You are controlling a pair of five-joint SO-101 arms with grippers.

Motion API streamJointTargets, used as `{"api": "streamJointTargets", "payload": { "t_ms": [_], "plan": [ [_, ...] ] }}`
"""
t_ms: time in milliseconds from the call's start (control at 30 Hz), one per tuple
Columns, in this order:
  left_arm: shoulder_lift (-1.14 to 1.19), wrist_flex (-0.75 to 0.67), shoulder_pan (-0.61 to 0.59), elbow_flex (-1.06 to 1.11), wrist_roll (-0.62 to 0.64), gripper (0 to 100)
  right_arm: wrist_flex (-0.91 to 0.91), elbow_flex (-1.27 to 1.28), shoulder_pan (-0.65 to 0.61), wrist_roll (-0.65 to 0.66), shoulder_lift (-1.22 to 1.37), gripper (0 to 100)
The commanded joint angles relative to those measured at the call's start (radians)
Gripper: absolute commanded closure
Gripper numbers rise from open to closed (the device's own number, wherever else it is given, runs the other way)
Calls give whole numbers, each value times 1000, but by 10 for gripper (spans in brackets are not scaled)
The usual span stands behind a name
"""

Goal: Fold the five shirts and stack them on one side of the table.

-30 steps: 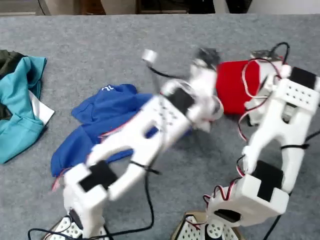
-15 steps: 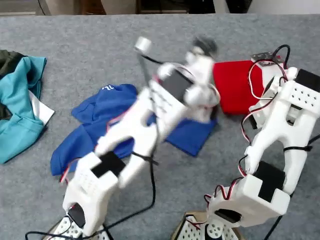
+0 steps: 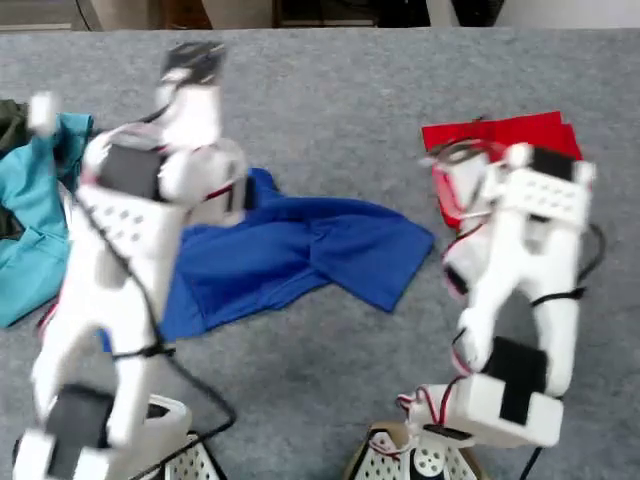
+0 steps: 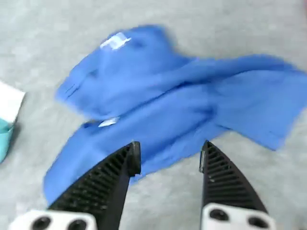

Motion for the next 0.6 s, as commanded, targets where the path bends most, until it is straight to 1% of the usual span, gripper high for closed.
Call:
{"api": "streamJointTargets", "payload": {
  "t_ms": [0,33,100,167,233,333,467,567],
  "plan": [
    [-197,-290,-196,493,-35,792,-133,180,-113,2,-125,893],
    [-232,-370,-242,592,-37,792,-184,229,-133,55,-157,893],
    [-288,-512,-319,750,-34,792,-290,321,-147,261,-225,893],
    [-309,-635,-368,867,-32,791,-394,410,-150,486,-291,895],
    [-306,-717,-393,934,-32,791,-489,486,-153,635,-354,896],
    [-291,-801,-416,984,-31,791,-566,568,-176,654,-424,895],
    [-232,-924,-465,996,-31,791,-595,613,-228,652,-450,893],
    [-143,-977,-477,982,-31,791,-617,627,-268,652,-450,887]
  ]
}}
